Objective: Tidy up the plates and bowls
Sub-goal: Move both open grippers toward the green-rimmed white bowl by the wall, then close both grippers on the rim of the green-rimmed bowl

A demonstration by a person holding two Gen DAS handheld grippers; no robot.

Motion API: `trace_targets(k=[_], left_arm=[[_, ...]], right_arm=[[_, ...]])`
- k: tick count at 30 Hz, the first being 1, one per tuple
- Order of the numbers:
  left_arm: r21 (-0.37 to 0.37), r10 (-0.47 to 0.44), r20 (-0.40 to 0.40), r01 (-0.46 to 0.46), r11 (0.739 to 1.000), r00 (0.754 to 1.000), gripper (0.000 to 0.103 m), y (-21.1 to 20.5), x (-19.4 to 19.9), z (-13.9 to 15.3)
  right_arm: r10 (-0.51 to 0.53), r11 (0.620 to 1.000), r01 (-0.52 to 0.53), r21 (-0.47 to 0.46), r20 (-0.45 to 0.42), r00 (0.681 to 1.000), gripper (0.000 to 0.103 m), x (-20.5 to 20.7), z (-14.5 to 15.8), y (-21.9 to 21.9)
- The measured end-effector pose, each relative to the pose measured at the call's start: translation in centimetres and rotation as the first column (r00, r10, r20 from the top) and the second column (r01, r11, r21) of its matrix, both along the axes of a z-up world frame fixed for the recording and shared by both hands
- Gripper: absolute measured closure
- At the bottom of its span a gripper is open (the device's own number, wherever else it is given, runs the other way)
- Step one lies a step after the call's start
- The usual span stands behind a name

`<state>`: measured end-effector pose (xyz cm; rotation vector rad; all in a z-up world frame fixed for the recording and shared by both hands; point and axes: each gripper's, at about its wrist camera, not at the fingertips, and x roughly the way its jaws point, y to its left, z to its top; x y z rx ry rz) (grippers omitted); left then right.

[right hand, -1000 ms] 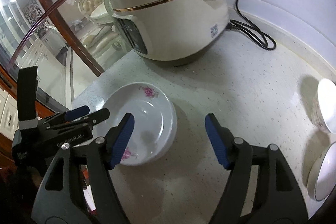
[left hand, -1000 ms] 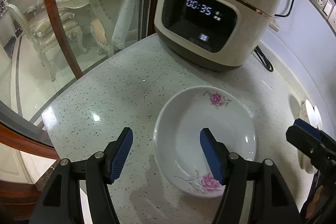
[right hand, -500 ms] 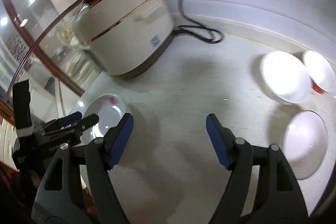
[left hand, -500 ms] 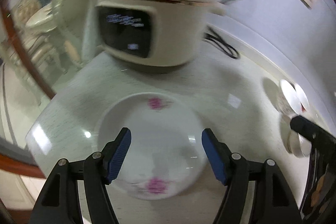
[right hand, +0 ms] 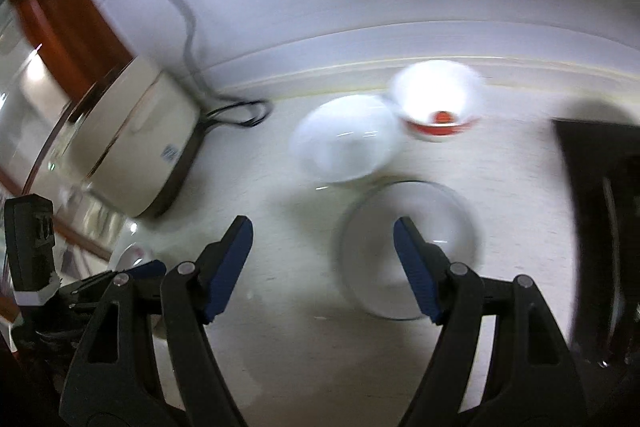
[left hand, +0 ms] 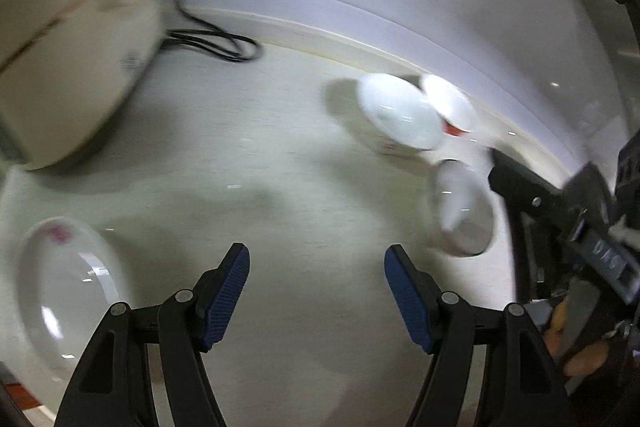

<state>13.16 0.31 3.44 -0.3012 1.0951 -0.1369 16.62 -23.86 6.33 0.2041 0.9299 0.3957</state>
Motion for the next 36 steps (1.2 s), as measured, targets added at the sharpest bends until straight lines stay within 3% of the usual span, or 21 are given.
trace_targets(k=[4, 9, 17, 29, 31, 33, 35, 36], left_arm=[[-0.069, -0.058, -0.04, 0.055, 0.996, 0.998, 0.032, -2.9, 2.1, -0.6], [-0.081, -0.099, -0.087, 0.092, 0.993, 0.991, 0.032, -5.6, 4.5, -2.1], [-0.019, -0.162, -0.087, 0.161, 0.987, 0.983, 0.032, -9.3, 7.1, -3.8], [0.024, -0.131, -0.094, 0.134, 0.991, 0.987, 0.032, -9.0, 8.7, -5.8], [0.041, -0.143, -0.087, 0.147, 0.988, 0.986, 0.033, -9.3, 8.7, -6.0], [0.055, -0.163, -0.072, 0.167, 0.984, 0.984, 0.042, -9.9, 8.6, -6.1], [0.025, -0.21, -0.062, 0.212, 0.977, 0.976, 0.067, -10.4, 8.5, -6.2], [0.006, -0.241, -0.049, 0.241, 0.97, 0.969, 0.074, -10.7, 8.4, -6.0]], right_arm=[[-0.097, 0.995, 0.097, 0.004, -0.025, 0.995, 0.027, 0.4, -0.8, -3.4], [-0.181, 0.983, 0.183, 0.008, -0.097, 0.979, 0.027, 0.8, -2.9, -6.1], [-0.185, 0.983, 0.18, -0.047, -0.157, 0.97, 0.027, 1.1, -5.2, -6.5], [-0.187, 0.982, 0.18, -0.051, -0.22, 0.957, 0.03, 1.6, -7.3, -7.0], [-0.179, 0.984, 0.171, -0.056, -0.226, 0.957, 0.036, 1.6, -7.5, -6.7], [-0.165, 0.986, 0.155, -0.059, -0.232, 0.959, 0.061, 1.6, -7.7, -6.4], [-0.137, 0.991, 0.131, -0.038, -0.235, 0.962, 0.07, 1.5, -7.8, -6.2], [-0.123, 0.992, 0.119, -0.032, -0.23, 0.965, 0.074, 1.4, -7.7, -5.9]])
